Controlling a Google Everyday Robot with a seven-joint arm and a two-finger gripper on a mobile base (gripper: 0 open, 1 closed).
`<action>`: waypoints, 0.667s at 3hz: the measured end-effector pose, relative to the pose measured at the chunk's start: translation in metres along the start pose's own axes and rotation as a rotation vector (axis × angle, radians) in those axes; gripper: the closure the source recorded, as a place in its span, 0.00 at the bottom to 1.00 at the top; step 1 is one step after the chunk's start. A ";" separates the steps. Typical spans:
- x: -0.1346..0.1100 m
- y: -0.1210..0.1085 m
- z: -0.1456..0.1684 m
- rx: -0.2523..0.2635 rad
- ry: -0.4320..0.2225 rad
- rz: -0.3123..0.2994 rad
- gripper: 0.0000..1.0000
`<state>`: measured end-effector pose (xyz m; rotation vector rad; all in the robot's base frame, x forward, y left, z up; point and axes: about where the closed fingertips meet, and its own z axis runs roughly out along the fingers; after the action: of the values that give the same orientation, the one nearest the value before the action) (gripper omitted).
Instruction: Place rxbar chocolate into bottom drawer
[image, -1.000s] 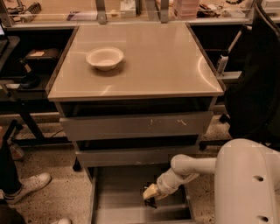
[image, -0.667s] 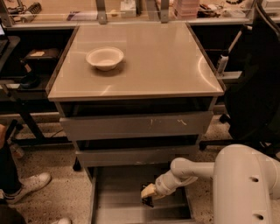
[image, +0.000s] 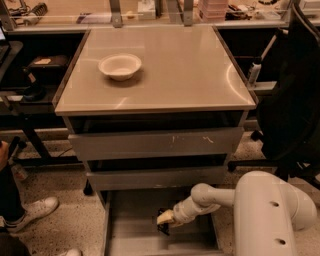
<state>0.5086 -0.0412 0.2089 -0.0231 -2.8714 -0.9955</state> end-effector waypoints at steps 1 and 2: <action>-0.010 0.001 0.023 -0.008 0.012 0.008 1.00; -0.018 -0.001 0.042 -0.017 0.026 0.016 1.00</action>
Offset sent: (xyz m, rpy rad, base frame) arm 0.0255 0.0351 -0.0532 0.0256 0.0429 -0.0023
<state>0.5225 -0.0153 0.1738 -0.0344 -2.8347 -1.0104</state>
